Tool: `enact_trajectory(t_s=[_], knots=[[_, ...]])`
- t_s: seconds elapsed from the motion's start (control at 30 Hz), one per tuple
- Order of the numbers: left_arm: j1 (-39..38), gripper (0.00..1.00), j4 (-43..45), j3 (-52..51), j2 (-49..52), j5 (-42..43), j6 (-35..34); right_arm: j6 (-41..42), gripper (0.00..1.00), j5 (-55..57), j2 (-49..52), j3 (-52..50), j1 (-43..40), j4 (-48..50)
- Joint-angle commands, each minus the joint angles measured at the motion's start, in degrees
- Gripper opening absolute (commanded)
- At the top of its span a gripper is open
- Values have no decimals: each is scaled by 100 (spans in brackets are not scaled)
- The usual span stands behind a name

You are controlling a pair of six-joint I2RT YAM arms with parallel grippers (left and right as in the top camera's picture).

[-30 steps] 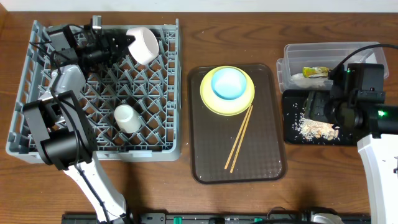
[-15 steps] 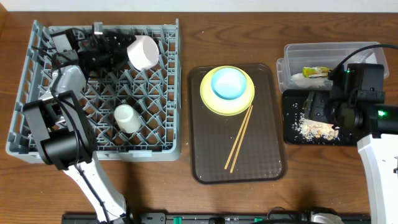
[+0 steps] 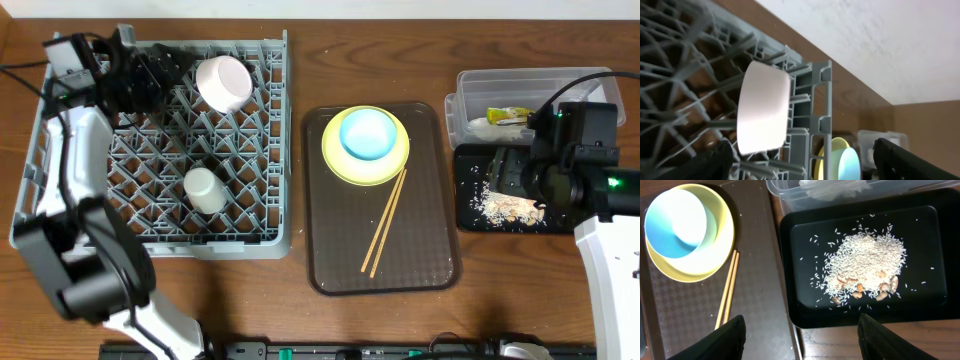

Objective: Sort waste into correct bins and load items into the dishwasher rack
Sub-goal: 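Reach the left gripper to the light-blue bowl on the yellow plate and grasp it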

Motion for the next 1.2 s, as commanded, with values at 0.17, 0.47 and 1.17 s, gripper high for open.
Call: enact_trajectory(t_s=[0.17,0.47,1.17], knots=[[-920,92,-1397,-17,-914,-1921,629,44,82,13,-20,61,-48,0],[-3351,92,-1810,-17,-953,-4317,1335,44,90,15,-20,61,-44,-2],[-5897,87,-348,-17,610,-4634,2013,42,91,15,-20,61,-44,-35]])
